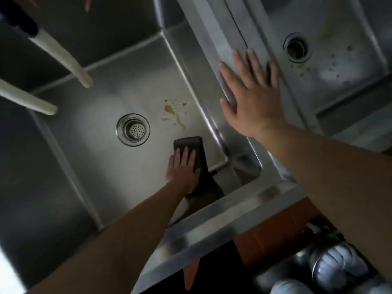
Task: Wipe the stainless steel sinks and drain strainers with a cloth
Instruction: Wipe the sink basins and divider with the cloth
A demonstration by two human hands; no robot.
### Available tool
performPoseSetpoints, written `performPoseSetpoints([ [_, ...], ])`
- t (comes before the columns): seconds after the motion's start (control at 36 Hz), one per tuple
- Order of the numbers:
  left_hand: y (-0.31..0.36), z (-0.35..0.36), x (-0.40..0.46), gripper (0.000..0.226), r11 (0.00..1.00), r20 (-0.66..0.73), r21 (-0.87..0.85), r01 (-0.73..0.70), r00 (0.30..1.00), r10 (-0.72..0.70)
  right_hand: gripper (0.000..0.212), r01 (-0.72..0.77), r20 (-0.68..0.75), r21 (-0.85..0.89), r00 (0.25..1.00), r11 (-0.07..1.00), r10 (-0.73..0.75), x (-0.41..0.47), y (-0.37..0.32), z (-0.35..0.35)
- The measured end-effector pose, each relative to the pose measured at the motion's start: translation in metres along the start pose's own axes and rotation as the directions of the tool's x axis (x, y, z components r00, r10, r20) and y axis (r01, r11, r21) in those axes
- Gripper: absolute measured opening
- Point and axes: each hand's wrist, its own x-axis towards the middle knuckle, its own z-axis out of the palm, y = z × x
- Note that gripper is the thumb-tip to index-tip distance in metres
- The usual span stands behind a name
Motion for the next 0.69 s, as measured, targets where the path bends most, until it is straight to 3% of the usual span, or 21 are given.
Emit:
performPoseSetpoints([
  [0.08, -0.004, 0.020, 0.012, 0.073, 0.999, -0.067, -0.020, -0.042, 0.997, 0.040, 0.068, -0.014, 0.003, -0.002, 1.000, 1.000, 0.014, 0.001, -0.005, -0.001],
  [0.17, -0.017, 0.026, 0.024, 0.071, 0.980, -0.147, 0.116, -0.163, 0.973, 0.179, 0.069, -0.011, 0.001, -0.022, 1.000, 1.000, 0.011, 0.000, -0.006, -0.002],
  [0.28, -0.025, 0.000, 0.058, 0.068, 0.862, -0.102, 0.350, -0.366, 0.900, 0.423, 0.067, -0.002, -0.017, -0.019, 1.000, 1.000, 0.001, 0.001, -0.006, 0.000],
  [0.39, -0.037, -0.042, 0.099, 0.067, 0.754, -0.011, 0.491, -0.436, 0.862, 0.506, 0.069, 0.004, -0.013, -0.018, 1.000, 1.000, -0.005, 0.001, -0.003, 0.001],
  [0.44, -0.050, -0.060, 0.112, 0.067, 0.744, -0.040, 0.507, -0.435, 0.850, 0.525, 0.069, 0.007, -0.020, -0.006, 1.000, 1.000, -0.007, 0.002, -0.003, 0.001],
  [0.53, -0.069, -0.084, 0.123, 0.068, 0.849, -0.246, 0.437, -0.296, 0.869, 0.430, 0.067, 0.004, -0.050, 0.005, 0.999, 1.000, -0.004, 0.002, -0.004, 0.003],
  [0.58, -0.081, -0.098, 0.129, 0.070, 0.938, -0.353, 0.315, -0.142, 0.900, 0.255, 0.067, 0.006, -0.060, -0.007, 0.998, 1.000, -0.007, 0.001, -0.004, 0.004],
  [0.69, -0.105, -0.109, 0.135, 0.071, 0.992, -0.404, 0.112, 0.058, 0.915, -0.007, 0.065, 0.006, -0.070, -0.018, 0.998, 1.000, -0.008, 0.000, -0.005, 0.003],
])
